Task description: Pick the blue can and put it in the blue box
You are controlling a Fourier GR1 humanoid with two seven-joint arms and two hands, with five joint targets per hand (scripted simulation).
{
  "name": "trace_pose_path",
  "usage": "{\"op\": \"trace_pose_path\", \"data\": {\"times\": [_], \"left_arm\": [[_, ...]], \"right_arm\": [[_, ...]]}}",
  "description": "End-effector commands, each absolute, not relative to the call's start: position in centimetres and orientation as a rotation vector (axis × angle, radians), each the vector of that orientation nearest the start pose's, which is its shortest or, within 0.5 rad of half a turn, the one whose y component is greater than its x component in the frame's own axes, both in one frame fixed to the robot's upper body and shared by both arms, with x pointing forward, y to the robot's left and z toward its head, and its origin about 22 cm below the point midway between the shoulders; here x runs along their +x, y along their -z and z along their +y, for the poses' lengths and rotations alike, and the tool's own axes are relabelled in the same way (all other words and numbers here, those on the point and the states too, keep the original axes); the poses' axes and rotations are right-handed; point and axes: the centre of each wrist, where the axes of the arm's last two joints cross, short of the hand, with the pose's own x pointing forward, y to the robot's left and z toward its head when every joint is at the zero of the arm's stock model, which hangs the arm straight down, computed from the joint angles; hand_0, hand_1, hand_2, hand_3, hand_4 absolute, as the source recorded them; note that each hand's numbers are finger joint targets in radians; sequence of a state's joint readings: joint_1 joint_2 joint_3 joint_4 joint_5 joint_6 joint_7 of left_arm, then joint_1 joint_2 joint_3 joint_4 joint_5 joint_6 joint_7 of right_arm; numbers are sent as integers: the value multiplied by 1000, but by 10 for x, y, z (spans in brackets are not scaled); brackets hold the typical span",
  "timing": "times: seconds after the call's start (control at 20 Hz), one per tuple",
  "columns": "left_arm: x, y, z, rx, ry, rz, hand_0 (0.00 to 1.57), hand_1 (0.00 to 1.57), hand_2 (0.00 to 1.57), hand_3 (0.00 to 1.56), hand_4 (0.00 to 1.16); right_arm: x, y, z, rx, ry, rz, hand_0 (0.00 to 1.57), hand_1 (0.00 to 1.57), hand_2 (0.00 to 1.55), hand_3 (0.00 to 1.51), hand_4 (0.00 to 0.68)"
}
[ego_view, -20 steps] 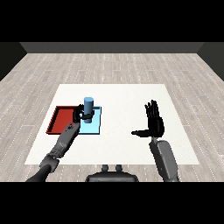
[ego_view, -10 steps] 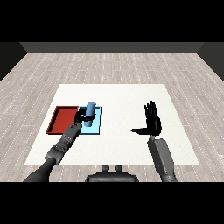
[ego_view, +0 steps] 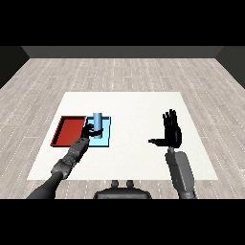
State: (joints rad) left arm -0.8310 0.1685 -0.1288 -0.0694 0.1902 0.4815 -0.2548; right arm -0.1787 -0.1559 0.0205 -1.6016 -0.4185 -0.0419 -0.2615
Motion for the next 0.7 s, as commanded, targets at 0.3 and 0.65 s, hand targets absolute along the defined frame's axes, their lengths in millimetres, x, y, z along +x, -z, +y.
{"op": "trace_pose_path", "data": {"times": [0.3,0.65], "left_arm": [[373,69,225,713,56,-1138,0,0,0,0,0],[403,19,201,542,-107,-1713,0,0,0,0,0]], "right_arm": [[282,-46,-231,293,167,-2008,0,0,0,0,0],[283,-59,-244,268,145,-2022,0,0,0,0,0]]}}
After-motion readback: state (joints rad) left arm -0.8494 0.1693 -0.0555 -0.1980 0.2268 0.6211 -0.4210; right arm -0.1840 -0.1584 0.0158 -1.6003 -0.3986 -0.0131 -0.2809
